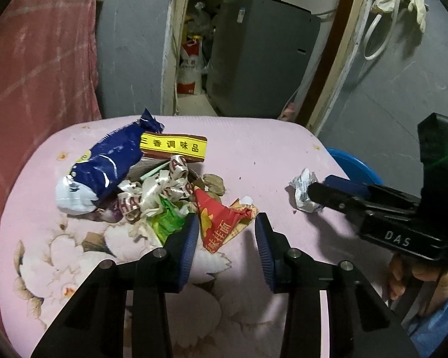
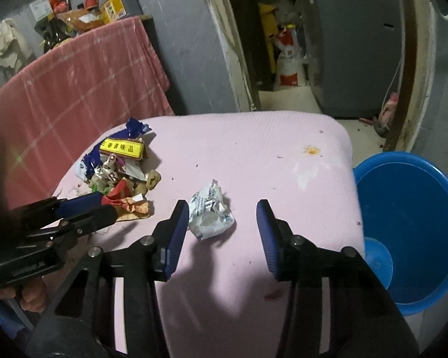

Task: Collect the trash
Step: 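Grasp the red wrapper with the left tool while the right tool grasps the crumpled white paper, then carry both wrappers over the blue basin and open both tools to drop them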

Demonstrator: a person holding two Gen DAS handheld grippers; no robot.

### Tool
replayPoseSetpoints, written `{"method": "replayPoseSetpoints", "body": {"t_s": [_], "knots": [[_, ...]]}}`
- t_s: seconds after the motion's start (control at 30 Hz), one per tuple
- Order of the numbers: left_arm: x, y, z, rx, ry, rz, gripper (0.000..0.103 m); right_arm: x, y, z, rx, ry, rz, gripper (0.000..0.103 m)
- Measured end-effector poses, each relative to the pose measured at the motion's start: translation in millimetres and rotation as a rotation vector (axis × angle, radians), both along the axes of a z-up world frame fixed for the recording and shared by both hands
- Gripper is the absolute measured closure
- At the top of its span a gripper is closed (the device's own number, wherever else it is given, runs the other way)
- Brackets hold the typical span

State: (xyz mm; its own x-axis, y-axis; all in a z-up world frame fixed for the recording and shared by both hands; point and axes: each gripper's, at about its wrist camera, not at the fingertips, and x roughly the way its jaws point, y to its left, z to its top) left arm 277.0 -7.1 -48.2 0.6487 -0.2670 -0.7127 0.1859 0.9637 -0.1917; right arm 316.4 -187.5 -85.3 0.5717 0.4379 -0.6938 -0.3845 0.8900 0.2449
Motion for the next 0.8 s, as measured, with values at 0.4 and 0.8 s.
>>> {"method": "replayPoseSetpoints", "body": {"t_s": [0.4, 0.8], "knots": [[8, -5, -6, 0.016, 0.047, 0.012, 0.084, -2, 5, -5, -0.002, 0.022, 0.063, 0.082], [-3, -32, 23, -0.032, -0.077, -0.003, 0.085, -35, -50, 31, 0.120, -0.216, -0.095, 0.083]]}}
